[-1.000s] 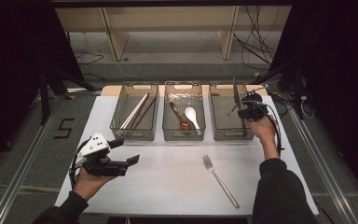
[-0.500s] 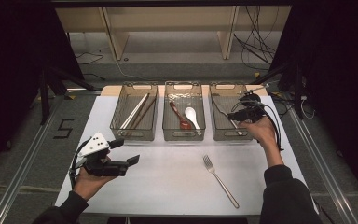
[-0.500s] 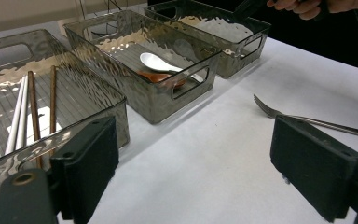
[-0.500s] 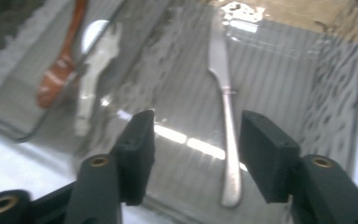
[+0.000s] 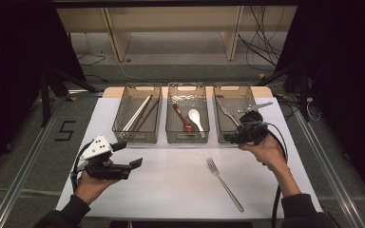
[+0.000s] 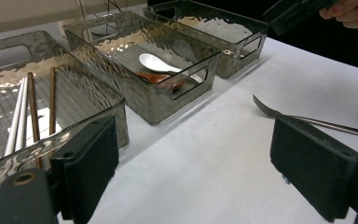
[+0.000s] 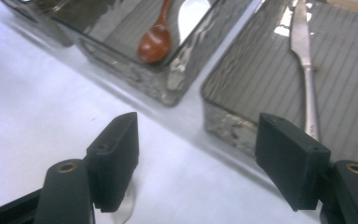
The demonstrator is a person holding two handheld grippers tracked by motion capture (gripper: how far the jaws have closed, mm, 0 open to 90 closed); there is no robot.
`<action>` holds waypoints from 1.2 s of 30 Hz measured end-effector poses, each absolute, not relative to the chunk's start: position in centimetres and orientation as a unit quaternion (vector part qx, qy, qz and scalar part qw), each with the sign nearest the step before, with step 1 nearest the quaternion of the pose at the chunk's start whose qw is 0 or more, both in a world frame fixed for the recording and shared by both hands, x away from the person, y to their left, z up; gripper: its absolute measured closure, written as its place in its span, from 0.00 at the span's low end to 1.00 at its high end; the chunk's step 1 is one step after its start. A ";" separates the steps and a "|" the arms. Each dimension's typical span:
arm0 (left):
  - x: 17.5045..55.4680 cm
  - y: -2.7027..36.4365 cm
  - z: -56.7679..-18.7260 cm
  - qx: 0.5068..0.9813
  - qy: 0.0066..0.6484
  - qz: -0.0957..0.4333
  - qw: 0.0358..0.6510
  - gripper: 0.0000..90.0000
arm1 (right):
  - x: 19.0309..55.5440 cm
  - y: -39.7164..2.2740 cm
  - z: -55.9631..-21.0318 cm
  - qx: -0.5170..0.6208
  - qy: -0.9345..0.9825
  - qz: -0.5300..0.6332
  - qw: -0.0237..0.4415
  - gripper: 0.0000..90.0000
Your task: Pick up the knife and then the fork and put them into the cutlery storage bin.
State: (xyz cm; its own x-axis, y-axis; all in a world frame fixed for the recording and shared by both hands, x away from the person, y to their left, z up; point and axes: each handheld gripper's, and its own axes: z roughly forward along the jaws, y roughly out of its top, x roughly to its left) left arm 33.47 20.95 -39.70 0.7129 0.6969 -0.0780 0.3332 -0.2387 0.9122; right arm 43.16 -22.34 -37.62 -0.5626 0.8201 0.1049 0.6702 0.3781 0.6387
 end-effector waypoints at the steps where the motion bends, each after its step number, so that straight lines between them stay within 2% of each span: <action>1: 33.5 21.0 -39.7 0.769 0.334 0.176 0.515 0.17 | 42.9 -22.2 -37.6 0.451 0.825 0.322 0.114 0.34; 17: 33.4 21.1 -39.7 0.767 0.337 0.177 0.517 0.17 | 40.2 -20.0 -39.6 0.423 0.871 0.240 0.069 0.33; 36: 33.4 21.2 -39.7 0.766 0.336 0.177 0.518 0.17 | 37.9 -19.0 -42.5 0.403 0.899 0.168 0.043 0.33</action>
State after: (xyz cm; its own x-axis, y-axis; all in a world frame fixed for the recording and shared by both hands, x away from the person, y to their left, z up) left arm 33.38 21.15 -39.73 0.7110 0.6989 -0.0770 0.3323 -0.2374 0.9128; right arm 37.92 -19.01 -42.47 -0.6711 0.7391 0.0579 0.7103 0.6186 0.3360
